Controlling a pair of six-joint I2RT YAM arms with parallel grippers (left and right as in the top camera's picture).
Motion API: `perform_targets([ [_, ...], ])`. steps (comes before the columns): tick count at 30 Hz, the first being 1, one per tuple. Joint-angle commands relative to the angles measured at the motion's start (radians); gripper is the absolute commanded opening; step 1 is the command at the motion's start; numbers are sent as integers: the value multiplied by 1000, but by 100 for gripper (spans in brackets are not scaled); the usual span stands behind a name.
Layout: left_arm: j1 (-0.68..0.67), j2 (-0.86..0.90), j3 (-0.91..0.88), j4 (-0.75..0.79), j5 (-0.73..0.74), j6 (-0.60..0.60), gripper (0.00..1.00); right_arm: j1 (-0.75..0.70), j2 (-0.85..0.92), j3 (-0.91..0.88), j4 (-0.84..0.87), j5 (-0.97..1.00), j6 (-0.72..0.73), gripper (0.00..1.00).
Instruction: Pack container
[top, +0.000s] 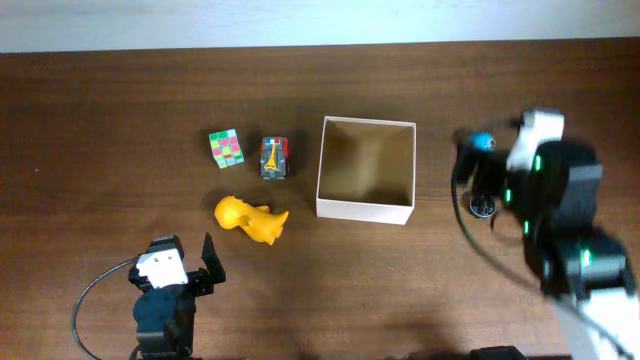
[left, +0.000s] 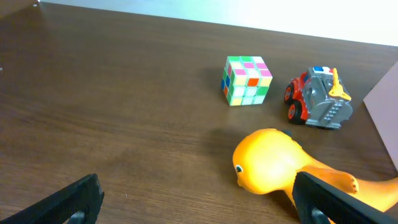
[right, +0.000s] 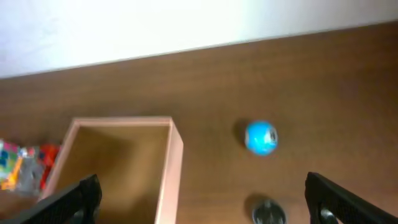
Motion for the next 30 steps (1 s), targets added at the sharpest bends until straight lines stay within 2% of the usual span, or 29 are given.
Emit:
perform_targets([
  [1, -3, -10, -6, 3, 3, 16, 99, -32, 126, 161, -3, 2, -10, 99],
  [7, -3, -10, -6, 3, 3, 16, 99, -165, 293, 322, 3, -31, -10, 99],
  [17, -3, -10, -6, 3, 3, 16, 99, -449, 428, 328, 34, -85, -10, 99],
  [21, -3, -10, -6, 3, 3, 16, 99, -488, 463, 328, 60, -85, -10, 99],
  [27, -4, -10, -6, 143, 103, 13, 99, -488, 502, 328, 90, -85, -10, 99],
  [30, -4, -10, -5, 189, 108, -48, 99, -488, 513, 328, 90, -85, -10, 99],
])
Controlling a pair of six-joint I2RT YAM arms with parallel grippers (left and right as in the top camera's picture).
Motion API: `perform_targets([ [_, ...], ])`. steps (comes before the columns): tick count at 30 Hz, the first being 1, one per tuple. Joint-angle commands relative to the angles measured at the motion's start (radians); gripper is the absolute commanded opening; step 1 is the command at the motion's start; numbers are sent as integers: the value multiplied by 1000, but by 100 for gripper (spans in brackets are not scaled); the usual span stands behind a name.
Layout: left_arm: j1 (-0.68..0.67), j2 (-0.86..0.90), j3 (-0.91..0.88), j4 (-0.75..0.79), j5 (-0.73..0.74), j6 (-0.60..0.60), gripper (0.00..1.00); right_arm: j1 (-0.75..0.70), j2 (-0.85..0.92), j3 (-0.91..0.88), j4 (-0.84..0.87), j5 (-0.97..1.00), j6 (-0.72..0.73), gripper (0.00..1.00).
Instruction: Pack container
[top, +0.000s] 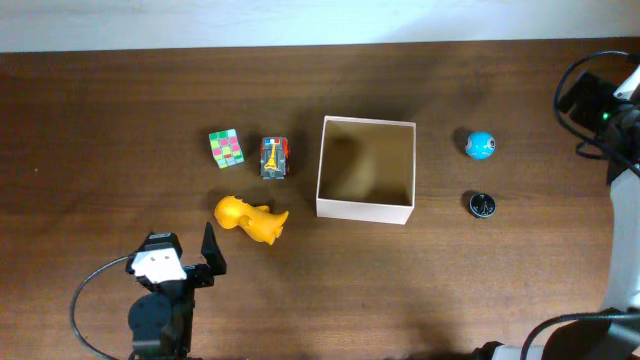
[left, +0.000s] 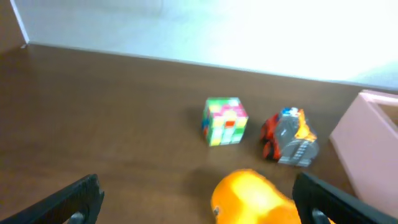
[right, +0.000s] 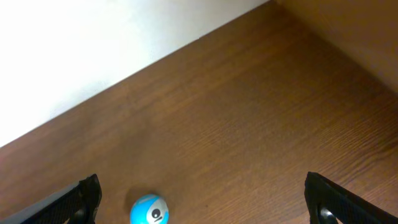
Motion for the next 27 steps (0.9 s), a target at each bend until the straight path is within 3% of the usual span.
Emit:
perform_targets([
  [1, -4, -9, -4, 35, 55, -41, 99, -3, 20, 23, 1, -14, -10, 99],
  [6, -4, 21, 42, 102, 50, -41, 99, -3, 25, 23, -18, -21, -10, 99],
  [11, -4, 165, 154, 175, 68, -42, 99, -3, 25, 23, -19, -21, -10, 99],
  [17, -4, 521, 447, 89, 112, -23, 99, -3, 25, 23, -8, -21, -10, 99],
  [20, -4, 740, 635, 47, 211, 45, 99, -3, 25, 23, -3, -21, -10, 99],
  [27, -4, 1234, 1147, -229, 376, 56, 99, -3, 25, 23, -5, -21, -10, 99],
])
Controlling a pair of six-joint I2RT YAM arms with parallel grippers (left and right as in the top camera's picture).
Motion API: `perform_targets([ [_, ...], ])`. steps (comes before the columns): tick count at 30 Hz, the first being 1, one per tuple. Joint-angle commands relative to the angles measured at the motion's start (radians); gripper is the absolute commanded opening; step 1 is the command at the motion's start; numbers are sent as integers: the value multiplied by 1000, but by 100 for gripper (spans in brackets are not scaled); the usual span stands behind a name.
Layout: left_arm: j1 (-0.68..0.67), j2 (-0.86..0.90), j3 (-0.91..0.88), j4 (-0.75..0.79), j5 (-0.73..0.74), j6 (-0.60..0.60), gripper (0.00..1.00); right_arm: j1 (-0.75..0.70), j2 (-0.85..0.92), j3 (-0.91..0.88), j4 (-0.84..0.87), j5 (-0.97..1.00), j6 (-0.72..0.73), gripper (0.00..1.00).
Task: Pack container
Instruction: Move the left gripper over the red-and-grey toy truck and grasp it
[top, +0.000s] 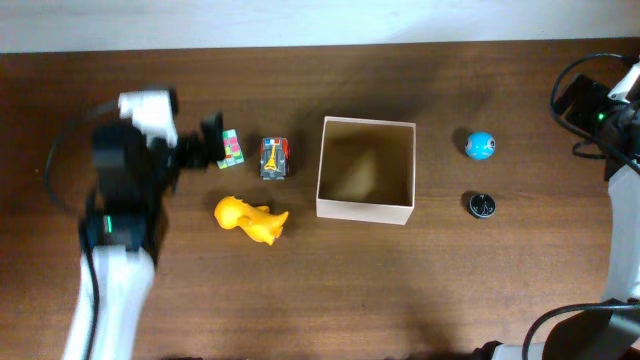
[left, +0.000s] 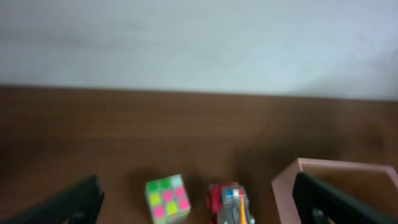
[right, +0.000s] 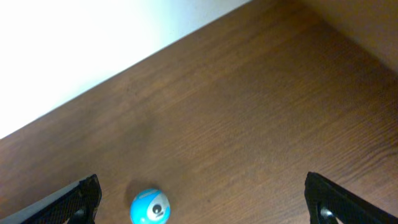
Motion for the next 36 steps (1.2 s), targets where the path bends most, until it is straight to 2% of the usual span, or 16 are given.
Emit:
perform_targets([
  [1, -4, 191, 210, -104, 131, 27, 99, -3, 3, 22, 2, -3, -10, 99],
  [4, -4, 333, 363, -164, 235, 27, 99, -3, 3, 22, 2, -3, -10, 99],
  [8, -4, 423, 430, -147, 423, 20, 99, -3, 3, 21, 2, -3, -10, 99],
  [12, -4, 437, 430, -117, 477, 19, 99, -3, 3, 22, 2, -3, -10, 99],
  [15, -18, 437, 430, -127, 461, 19, 99, -3, 3, 22, 2, -3, -10, 99],
  [22, -210, 446, 430, -392, 82, 20, 99, -3, 3, 22, 2, -3, -10, 99],
  [26, -326, 457, 430, -416, 2, 20, 99, -3, 3, 21, 2, -3, -10, 99],
  [29, -371, 459, 430, -426, -178, 26, 99, -3, 3, 22, 2, -3, -10, 99],
  [32, -367, 460, 430, -465, -346, -75, 99, -3, 3, 22, 2, -3, -10, 98],
  [36, -328, 461, 430, -511, -344, -214, 99, -3, 3, 22, 2, -3, -10, 99],
])
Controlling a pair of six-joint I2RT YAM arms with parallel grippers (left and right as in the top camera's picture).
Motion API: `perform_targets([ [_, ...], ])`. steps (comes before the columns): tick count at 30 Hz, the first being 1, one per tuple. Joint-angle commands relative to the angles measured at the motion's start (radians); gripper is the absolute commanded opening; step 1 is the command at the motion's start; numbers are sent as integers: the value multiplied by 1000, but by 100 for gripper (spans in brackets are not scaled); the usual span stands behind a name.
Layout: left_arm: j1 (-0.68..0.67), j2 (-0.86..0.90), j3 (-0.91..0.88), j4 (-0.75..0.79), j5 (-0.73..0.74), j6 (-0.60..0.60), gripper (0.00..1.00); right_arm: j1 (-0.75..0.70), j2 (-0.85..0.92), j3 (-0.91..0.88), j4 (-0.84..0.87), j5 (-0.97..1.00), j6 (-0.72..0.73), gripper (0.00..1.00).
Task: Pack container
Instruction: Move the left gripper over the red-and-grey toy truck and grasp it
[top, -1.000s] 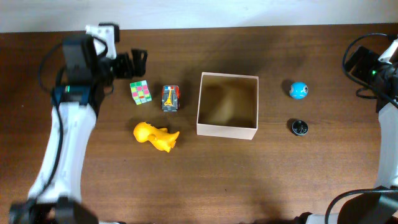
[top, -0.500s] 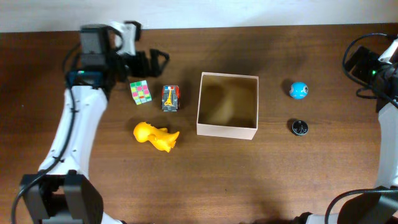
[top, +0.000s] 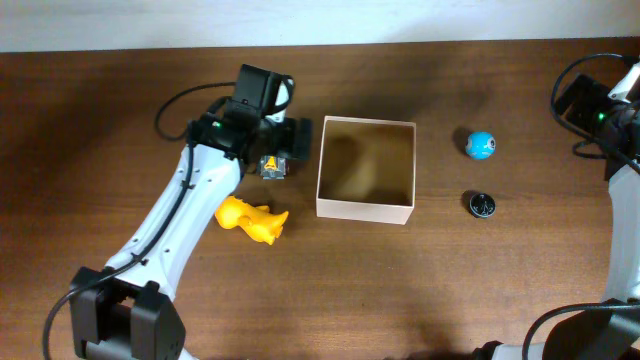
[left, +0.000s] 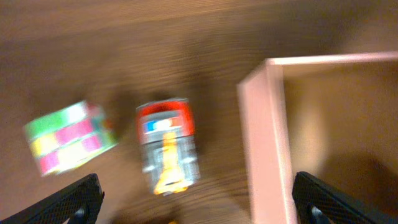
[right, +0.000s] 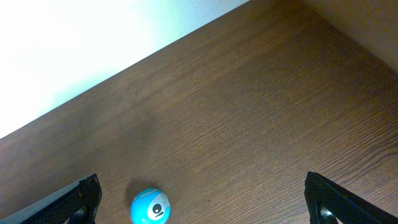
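Note:
The open cardboard box (top: 318, 190) stands mid-table. Left of it are a red and grey toy car (left: 166, 146) and a coloured cube (left: 68, 137); the yellow toy animal (top: 250, 218) lies nearer the front. My left gripper (left: 198, 205) hovers open above the car, looking straight down, with one fingertip beyond the cube side and the other over the box. A blue ball (right: 149, 208) and a small black round thing (top: 482, 205) lie right of the box. My right gripper (right: 205, 205) is open at the far right edge, holding nothing.
The left arm (top: 170, 230) stretches from the front left across to the car and hides the cube from overhead. The box wall (left: 264, 143) is right beside the car. A black cable loops at the right arm (top: 600, 105).
My left gripper was left of the cube, facing the wall; now it is over the toy car next to the box, pointing down. The right arm and all objects are unmoved.
First my left gripper sat open near the front edge below the yellow toy, and the right arm was between box and ball. Then the right arm stood at the far right edge. Later the left gripper was beside the cube, and now above the car.

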Motion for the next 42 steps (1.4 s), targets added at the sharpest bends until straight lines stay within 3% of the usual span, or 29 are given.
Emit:
perform_targets([
  [1, 37, 11, 14, -16, -74, -135, 99, -3, 2, 22, 2, -3, -10, 99],
  [9, 32, 105, 14, -34, -10, -223, 99, -3, 2, 21, 2, -3, -10, 99],
  [18, 32, 255, 14, -41, -10, -244, 100, -3, 2, 21, 2, -3, -10, 99],
  [21, 33, 280, 14, -33, -10, -209, 100, -3, 2, 22, 2, -3, -10, 99],
  [30, 32, 367, 14, 2, -10, -128, 89, -3, 2, 21, 2, -3, -10, 99],
  [38, 33, 396, 14, 57, -10, -40, 89, -3, 2, 22, 2, -3, -10, 99],
  [39, 33, 396, 14, 62, -10, -41, 81, -3, 2, 21, 2, -3, -10, 99],
  [42, 33, 396, 14, 73, -10, -41, 68, -3, 2, 22, 2, -3, -10, 99],
])
